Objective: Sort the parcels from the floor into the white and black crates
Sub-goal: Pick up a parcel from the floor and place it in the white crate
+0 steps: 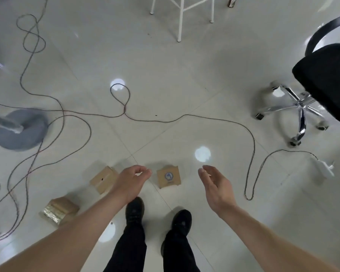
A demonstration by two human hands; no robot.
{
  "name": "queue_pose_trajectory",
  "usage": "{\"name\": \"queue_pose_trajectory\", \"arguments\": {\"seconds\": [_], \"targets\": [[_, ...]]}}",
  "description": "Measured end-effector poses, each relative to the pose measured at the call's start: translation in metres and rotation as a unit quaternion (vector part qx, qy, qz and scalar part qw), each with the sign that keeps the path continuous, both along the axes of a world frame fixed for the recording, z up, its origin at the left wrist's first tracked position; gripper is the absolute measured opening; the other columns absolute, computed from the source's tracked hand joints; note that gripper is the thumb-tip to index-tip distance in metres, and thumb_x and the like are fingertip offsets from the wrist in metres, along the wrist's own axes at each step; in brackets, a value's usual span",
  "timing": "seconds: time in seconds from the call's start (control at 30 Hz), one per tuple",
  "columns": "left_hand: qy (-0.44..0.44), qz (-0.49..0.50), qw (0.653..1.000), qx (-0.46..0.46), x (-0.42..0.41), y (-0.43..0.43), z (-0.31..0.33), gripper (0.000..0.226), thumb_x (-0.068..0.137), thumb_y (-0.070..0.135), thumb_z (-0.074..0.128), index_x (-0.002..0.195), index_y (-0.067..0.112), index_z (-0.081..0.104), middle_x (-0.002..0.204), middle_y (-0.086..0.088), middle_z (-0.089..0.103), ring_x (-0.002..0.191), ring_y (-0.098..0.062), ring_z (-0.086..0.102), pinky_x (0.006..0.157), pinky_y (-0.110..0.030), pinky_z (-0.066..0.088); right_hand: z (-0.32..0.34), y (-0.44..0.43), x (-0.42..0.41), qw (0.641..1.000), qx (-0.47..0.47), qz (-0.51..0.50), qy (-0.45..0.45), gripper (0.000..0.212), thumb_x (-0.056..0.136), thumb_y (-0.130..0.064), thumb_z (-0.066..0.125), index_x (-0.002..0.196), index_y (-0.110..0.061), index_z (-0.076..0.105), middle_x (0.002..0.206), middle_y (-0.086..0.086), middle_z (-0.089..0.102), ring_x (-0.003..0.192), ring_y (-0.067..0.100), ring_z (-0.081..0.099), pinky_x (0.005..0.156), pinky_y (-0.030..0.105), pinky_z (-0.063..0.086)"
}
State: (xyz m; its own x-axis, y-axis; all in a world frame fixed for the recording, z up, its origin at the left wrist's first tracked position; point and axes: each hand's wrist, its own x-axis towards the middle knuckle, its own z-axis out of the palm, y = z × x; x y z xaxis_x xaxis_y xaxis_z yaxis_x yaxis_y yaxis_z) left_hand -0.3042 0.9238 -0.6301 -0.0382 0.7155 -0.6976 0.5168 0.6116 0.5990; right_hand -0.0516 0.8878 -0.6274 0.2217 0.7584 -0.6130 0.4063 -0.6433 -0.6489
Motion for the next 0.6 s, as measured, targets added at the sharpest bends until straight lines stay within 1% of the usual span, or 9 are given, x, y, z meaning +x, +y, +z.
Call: {"name": "queue_pose_trajectory", "arguments": {"seconds": [0.1, 0.13, 0.17, 0.23, 0.27, 0.37, 0.43, 0.5, 0.6], "targets": [[0.005, 0.0, 1.0, -0.029, 0.001, 0.011, -0.063, 0.038, 0.095, 0.044, 0.061, 0.124, 0.02, 0.068, 0.135, 0.006, 0.062, 0.127, -0.014, 0.054, 0.109, -0.034, 0.04, -0.059, 0.009, -0.004, 0.999, -0.032, 0.006, -0.023, 0.076, 0.075, -0.085, 0.039, 0.133, -0.041, 0.058, 0.125, -0.017, 0.065, 0.122, 0.006, 0.058, 0.116, 0.051, 0.036], [0.007, -0.002, 0.999, -0.039, 0.002, 0.015, -0.086, 0.039, 0.096, 0.044, 0.06, 0.125, 0.019, 0.067, 0.136, 0.006, 0.061, 0.128, -0.014, 0.053, 0.11, -0.035, 0.039, -0.08, 0.012, -0.005, 0.999, -0.041, 0.007, -0.019, 0.077, 0.075, -0.085, 0.039, 0.135, -0.04, 0.058, 0.126, -0.016, 0.065, 0.123, 0.006, 0.058, 0.116, 0.05, 0.036], [0.009, -0.007, 0.999, -0.049, 0.003, 0.017, -0.109, 0.041, 0.096, 0.044, 0.06, 0.127, 0.019, 0.066, 0.138, 0.005, 0.06, 0.13, -0.015, 0.052, 0.111, -0.036, 0.038, -0.101, 0.016, -0.006, 0.999, -0.047, 0.007, -0.012, 0.076, 0.079, -0.082, 0.042, 0.137, -0.036, 0.057, 0.129, -0.012, 0.065, 0.125, 0.008, 0.057, 0.114, 0.046, 0.04], [0.013, -0.022, 0.997, -0.067, 0.003, 0.021, -0.155, 0.044, 0.096, 0.043, 0.059, 0.132, 0.018, 0.062, 0.142, 0.005, 0.057, 0.132, -0.015, 0.05, 0.111, -0.034, 0.037, -0.148, 0.023, -0.01, 0.998, -0.055, 0.006, -0.006, 0.061, 0.094, -0.067, 0.05, 0.142, -0.029, 0.055, 0.134, -0.007, 0.064, 0.128, 0.012, 0.056, 0.108, 0.038, 0.044], [0.015, -0.026, 0.997, -0.075, 0.004, 0.023, -0.179, 0.046, 0.097, 0.043, 0.059, 0.135, 0.018, 0.061, 0.143, 0.005, 0.056, 0.133, -0.015, 0.049, 0.111, -0.033, 0.036, -0.173, 0.024, -0.011, 0.998, -0.06, 0.005, -0.007, 0.055, 0.099, -0.06, 0.052, 0.143, -0.027, 0.055, 0.134, -0.006, 0.064, 0.128, 0.013, 0.056, 0.105, 0.036, 0.045], [0.017, -0.035, 0.995, -0.092, 0.005, 0.029, -0.249, 0.05, 0.097, 0.045, 0.058, 0.139, 0.018, 0.057, 0.143, 0.003, 0.055, 0.132, -0.015, 0.049, 0.108, -0.032, 0.036, -0.251, 0.03, -0.02, 0.997, -0.072, 0.011, -0.009, 0.052, 0.1, -0.056, 0.053, 0.144, -0.027, 0.055, 0.136, -0.007, 0.062, 0.128, 0.013, 0.056, 0.1, 0.032, 0.043], [0.016, -0.037, 0.994, -0.101, 0.006, 0.033, -0.296, 0.052, 0.097, 0.044, 0.057, 0.141, 0.016, 0.056, 0.144, 0.002, 0.055, 0.133, -0.015, 0.049, 0.106, -0.029, 0.036, -0.3, 0.035, -0.026, 0.997, -0.077, 0.016, -0.007, 0.053, 0.1, -0.057, 0.052, 0.144, -0.027, 0.054, 0.137, -0.006, 0.062, 0.127, 0.014, 0.056, 0.103, 0.035, 0.046], [0.014, -0.031, 0.993, -0.109, 0.008, 0.038, -0.34, 0.054, 0.098, 0.043, 0.056, 0.143, 0.015, 0.053, 0.145, 0.0, 0.055, 0.133, -0.017, 0.05, 0.109, -0.032, 0.037, -0.342, 0.042, -0.03, 0.997, -0.076, 0.024, -0.008, 0.054, 0.099, -0.058, 0.052, 0.142, -0.025, 0.054, 0.13, -0.004, 0.064, 0.12, 0.016, 0.058, 0.099, 0.036, 0.048], [0.002, -0.021, 0.992, -0.123, 0.014, 0.043, -0.396, 0.056, 0.099, 0.043, 0.055, 0.147, 0.014, 0.048, 0.147, -0.001, 0.053, 0.134, -0.018, 0.049, 0.11, -0.032, 0.037, -0.397, 0.051, -0.033, 0.996, -0.08, 0.025, -0.014, 0.047, 0.102, -0.048, 0.052, 0.142, -0.023, 0.053, 0.107, -0.01, 0.061, 0.104, 0.014, 0.058, 0.085, 0.029, 0.045]]}}
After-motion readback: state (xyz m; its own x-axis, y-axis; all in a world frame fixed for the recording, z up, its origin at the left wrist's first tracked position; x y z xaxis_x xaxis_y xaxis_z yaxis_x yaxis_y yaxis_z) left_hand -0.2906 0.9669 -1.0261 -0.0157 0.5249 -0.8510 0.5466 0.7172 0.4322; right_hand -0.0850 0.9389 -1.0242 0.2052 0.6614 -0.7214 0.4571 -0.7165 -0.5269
